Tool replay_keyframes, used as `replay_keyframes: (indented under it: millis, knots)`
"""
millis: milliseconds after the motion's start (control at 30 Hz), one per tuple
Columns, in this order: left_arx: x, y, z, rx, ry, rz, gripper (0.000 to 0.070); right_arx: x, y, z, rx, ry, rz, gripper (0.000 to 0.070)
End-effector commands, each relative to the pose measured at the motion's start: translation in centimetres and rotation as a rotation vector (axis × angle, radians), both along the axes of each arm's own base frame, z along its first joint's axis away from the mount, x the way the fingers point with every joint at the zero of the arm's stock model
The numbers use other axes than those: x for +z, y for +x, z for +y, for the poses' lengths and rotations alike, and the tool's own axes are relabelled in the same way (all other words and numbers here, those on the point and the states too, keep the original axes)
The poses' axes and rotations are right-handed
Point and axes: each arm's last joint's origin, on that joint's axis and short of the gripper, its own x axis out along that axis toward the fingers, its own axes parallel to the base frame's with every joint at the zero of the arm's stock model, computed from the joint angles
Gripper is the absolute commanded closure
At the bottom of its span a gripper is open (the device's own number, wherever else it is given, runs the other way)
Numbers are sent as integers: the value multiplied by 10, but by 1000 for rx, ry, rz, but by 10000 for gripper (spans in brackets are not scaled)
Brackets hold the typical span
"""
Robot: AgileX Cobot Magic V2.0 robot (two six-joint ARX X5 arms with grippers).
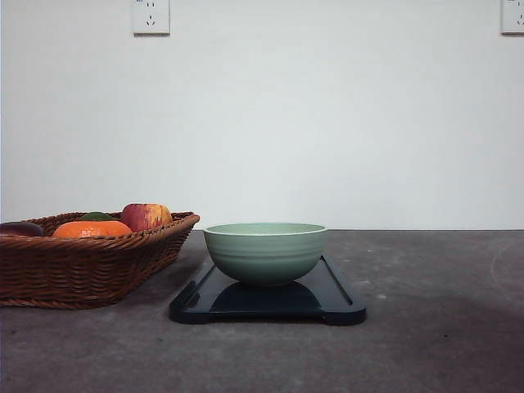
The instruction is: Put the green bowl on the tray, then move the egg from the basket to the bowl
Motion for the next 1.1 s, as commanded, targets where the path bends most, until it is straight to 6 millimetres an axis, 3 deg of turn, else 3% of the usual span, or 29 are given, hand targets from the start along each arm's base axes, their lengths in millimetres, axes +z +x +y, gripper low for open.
replay_keyframes:
  millis: [0, 1067]
  knots:
    - [-5, 1, 0, 3, 3, 5, 700, 0, 0, 0, -1, 6, -6, 684]
    - [-5, 1, 0, 3, 3, 5, 700, 0, 0, 0, 0, 6, -6, 684]
